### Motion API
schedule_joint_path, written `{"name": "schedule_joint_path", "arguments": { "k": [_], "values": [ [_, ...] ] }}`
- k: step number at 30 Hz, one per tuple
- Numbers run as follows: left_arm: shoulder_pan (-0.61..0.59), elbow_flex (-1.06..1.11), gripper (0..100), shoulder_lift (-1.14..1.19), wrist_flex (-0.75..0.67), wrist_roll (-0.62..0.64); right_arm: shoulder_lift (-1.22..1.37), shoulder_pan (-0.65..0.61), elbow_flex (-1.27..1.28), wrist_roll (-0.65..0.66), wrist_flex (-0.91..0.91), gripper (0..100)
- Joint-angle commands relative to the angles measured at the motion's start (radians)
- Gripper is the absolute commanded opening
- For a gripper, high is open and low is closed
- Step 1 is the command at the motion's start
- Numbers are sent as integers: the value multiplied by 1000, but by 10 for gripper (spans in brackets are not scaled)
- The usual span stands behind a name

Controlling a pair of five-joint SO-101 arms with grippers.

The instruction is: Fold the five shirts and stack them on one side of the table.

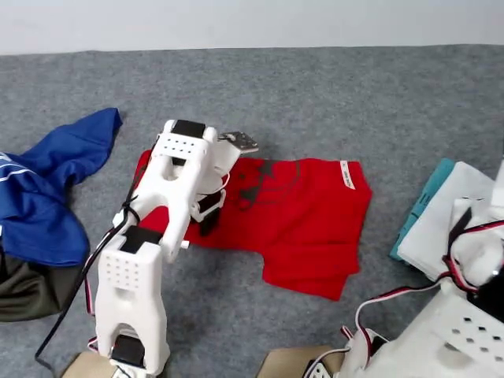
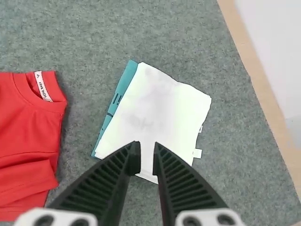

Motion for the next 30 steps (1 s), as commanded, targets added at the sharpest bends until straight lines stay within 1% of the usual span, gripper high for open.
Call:
{"name": "schedule_joint_path", "arguments": {
  "k": [1,5,9,18,21,25,30],
  "values": [
    [12,45,115,-71,23,12,-13,8,-8,11,-13,61],
    [-12,113,115,-49,-41,12,-13,8,-9,11,-10,61],
    [-15,114,115,-49,-48,12,-13,8,-9,11,-15,61],
    [-9,-10,115,-233,-32,12,-7,7,-9,11,-18,61],
    [-28,-33,115,-252,-43,14,-7,7,-9,11,-18,61],
    [-94,-36,115,-213,-129,18,-8,7,-9,11,-18,61],
    [-219,-38,115,-100,-298,63,-5,7,-9,11,-18,61]
  ]
}}
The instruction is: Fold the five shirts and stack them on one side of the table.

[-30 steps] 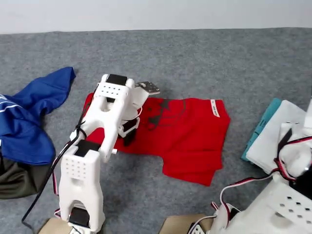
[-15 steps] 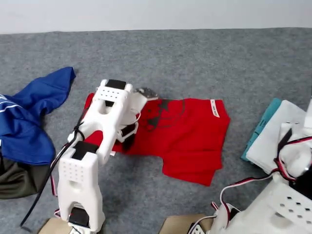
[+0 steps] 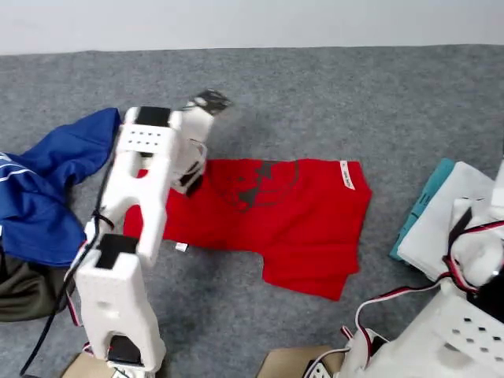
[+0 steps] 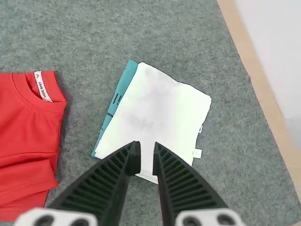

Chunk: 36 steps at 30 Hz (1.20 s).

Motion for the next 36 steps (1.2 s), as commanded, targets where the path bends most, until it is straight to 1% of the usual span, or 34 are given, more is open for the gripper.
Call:
{"name": "schedule_joint_path", "arguments": {
  "k": [1,6,10,12,16,19,22,25,29,33,36],
  "values": [
    [-86,-35,115,58,-101,21,-5,7,-9,12,-18,61],
    [-172,-36,115,149,-167,21,-5,7,-9,12,-18,61],
    [-195,-47,115,161,-175,25,-4,7,-9,12,-19,61],
    [-195,-99,115,161,-130,25,-4,7,-9,12,-19,61],
    [-187,-263,115,137,14,38,-8,7,-9,12,-19,61],
    [-149,-374,115,98,124,63,-13,7,-9,12,-18,61],
    [-68,-441,115,54,230,63,-15,7,-9,12,-8,61],
    [21,-427,115,0,249,68,-15,10,-9,12,-7,61],
    [167,-294,115,-109,247,69,-18,12,-15,12,16,61],
    [354,-119,115,-213,245,94,-33,12,-31,12,48,61],
    [497,-28,116,-249,227,112,-51,12,-31,12,50,61]
  ]
}}
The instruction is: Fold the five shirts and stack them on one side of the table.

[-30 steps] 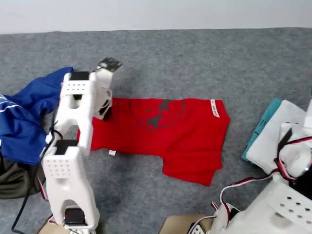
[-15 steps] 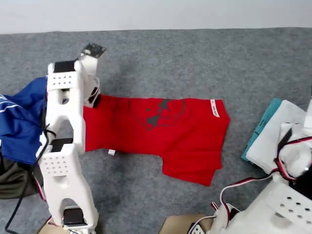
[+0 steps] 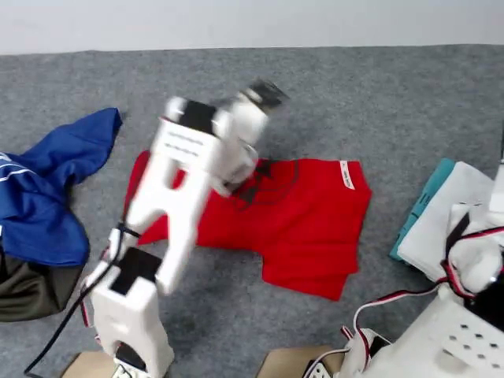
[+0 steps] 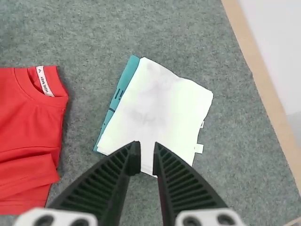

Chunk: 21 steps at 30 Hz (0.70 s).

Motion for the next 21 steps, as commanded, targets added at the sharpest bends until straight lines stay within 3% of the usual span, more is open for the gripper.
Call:
{"name": "schedule_joint_path", "arguments": {
  "k": [1,11,21],
  "values": [
    [181,76,117,-83,-5,26,-30,12,-31,9,16,61],
    [422,99,153,55,-195,49,-39,13,-26,9,39,61],
    [489,97,214,173,-264,60,-38,13,-26,8,38,61]
  ]
}}
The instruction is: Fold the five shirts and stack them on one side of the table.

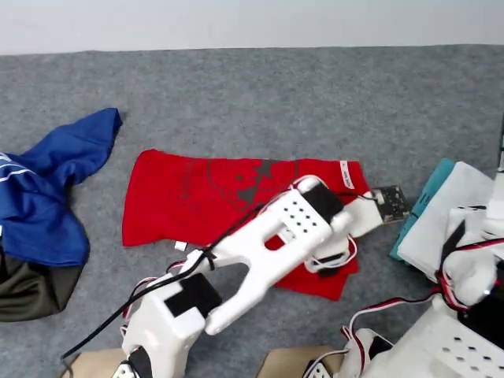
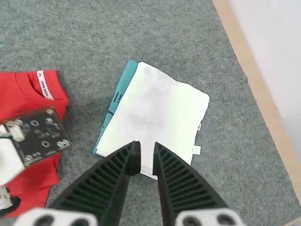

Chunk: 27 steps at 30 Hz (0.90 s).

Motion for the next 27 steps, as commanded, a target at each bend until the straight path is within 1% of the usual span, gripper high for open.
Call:
{"name": "schedule_joint_path", "arguments": {
  "k": [1,6,10,18,21,24,27],
  "values": [
    [23,-4,214,15,-23,6,-8,13,-26,8,31,61],
    [21,-22,200,77,-43,5,-8,13,-26,8,31,61],
    [21,-76,116,95,-37,5,-8,13,-26,8,31,61],
    [46,-208,15,101,87,3,-10,13,-29,8,31,61],
    [64,-231,14,104,110,3,-10,13,-29,8,31,61],
    [75,-229,25,106,92,9,-10,13,-29,8,31,61],
    [75,-228,101,106,58,11,-10,13,-29,8,31,61]
  ]
}}
